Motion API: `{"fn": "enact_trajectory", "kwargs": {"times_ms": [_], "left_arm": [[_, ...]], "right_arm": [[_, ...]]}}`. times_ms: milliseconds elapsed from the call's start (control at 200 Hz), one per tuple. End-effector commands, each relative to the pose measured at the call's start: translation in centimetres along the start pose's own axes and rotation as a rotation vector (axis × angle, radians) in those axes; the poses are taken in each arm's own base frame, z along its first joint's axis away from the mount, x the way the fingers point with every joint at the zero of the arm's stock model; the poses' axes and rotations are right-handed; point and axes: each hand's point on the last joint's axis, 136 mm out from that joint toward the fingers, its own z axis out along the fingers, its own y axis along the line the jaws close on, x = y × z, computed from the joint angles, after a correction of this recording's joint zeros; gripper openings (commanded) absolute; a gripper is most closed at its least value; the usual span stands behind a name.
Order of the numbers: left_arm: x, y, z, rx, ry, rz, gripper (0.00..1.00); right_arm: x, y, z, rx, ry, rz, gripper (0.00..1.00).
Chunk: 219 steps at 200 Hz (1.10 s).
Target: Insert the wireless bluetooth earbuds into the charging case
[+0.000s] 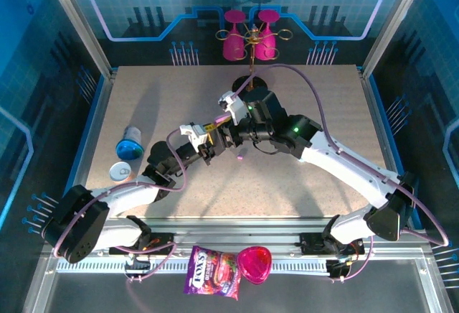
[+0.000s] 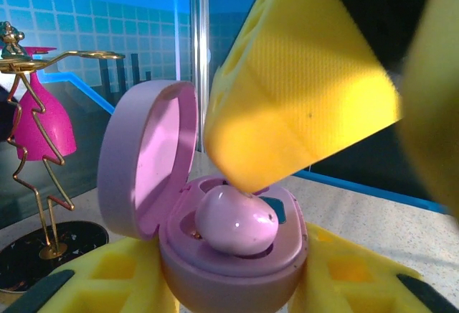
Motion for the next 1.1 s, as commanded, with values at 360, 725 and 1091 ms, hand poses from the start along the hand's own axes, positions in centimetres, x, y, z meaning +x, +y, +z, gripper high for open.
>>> {"fn": "enact_trajectory", "kwargs": {"times_ms": [360,725,1091], "left_arm": [[-2.6,-1.0,0.2,0.043,-0.066,0.045,0.27],[-3.0,-1.2,0.4,0.057,-0.083,0.043,0.27],[-2.5,0.3,-0.4,0.002,-0.088,0.024,0.27]], "right_arm": [[-0.2,-1.6,-0.9,0.078,-0.006,-0.008,0.47],[-0.2,-1.8,-1.5,0.020,-0.056,0.049,0.51],[0.2,0.0,-3.3,-0.081,-0.106,-0.024,0.54]]}}
